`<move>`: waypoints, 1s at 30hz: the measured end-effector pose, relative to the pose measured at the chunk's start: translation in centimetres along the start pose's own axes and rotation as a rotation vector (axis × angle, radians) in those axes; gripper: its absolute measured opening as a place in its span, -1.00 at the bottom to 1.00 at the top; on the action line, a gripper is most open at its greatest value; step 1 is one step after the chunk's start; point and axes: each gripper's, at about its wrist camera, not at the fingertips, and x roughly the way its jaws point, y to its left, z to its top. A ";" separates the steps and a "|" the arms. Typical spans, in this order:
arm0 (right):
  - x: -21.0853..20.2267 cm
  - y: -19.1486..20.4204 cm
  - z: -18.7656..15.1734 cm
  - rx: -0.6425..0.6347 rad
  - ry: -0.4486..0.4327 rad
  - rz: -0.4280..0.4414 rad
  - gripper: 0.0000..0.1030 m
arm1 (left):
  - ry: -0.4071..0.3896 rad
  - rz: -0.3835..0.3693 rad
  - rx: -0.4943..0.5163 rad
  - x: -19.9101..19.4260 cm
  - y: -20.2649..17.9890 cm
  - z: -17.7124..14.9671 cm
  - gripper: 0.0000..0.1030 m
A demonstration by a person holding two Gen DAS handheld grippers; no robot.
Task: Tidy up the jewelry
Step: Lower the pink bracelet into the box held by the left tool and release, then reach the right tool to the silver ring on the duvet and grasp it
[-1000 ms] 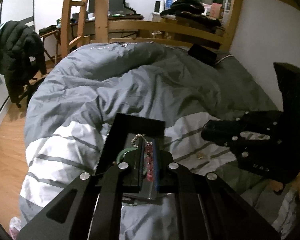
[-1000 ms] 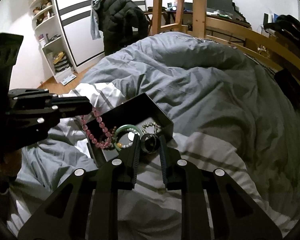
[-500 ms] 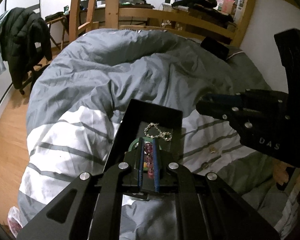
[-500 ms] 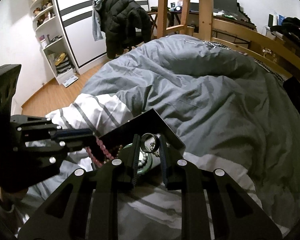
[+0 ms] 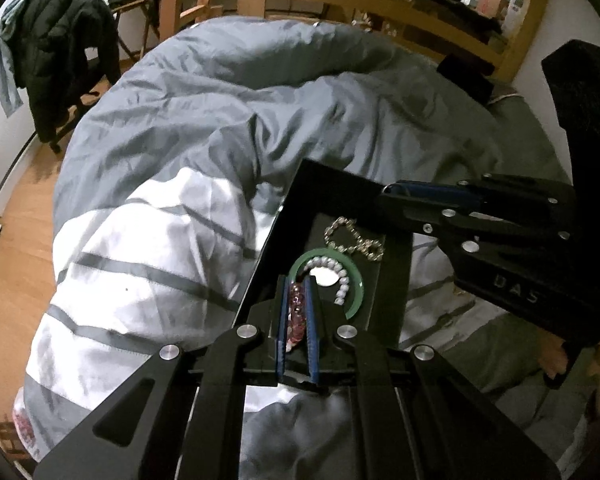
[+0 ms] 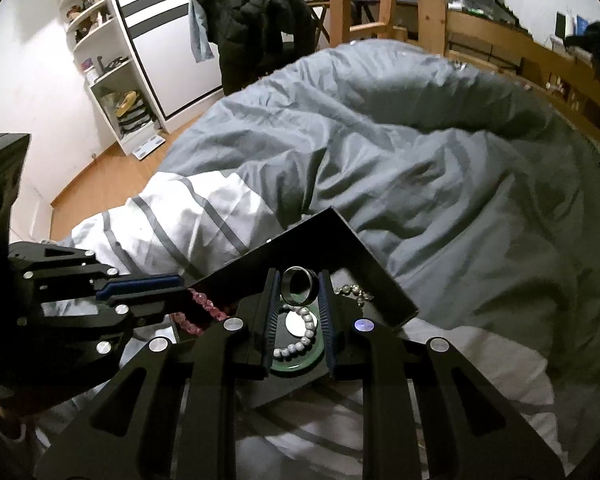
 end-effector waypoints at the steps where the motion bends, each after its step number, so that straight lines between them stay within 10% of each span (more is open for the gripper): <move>1: 0.4 0.0 -0.1 0.002 0.008 0.006 -0.61 | 0.004 -0.013 -0.005 0.0 0.1 0.0 -0.84; 12: 2.6 -0.4 -0.5 0.055 0.075 0.099 -0.60 | 0.008 -0.055 -0.053 -0.1 1.0 0.0 -0.81; 17: 2.9 0.1 -0.2 0.040 0.094 0.097 -0.58 | -0.023 -0.059 -0.092 -0.7 1.8 0.2 -0.15; 22: 1.2 -0.7 -0.3 0.084 0.038 0.106 0.60 | -0.091 -0.069 -0.071 -2.0 1.5 0.3 0.33; 30: -5.9 -3.7 -2.4 0.075 -0.050 -0.047 0.69 | -0.196 -0.094 -0.024 -4.0 -0.4 0.2 0.58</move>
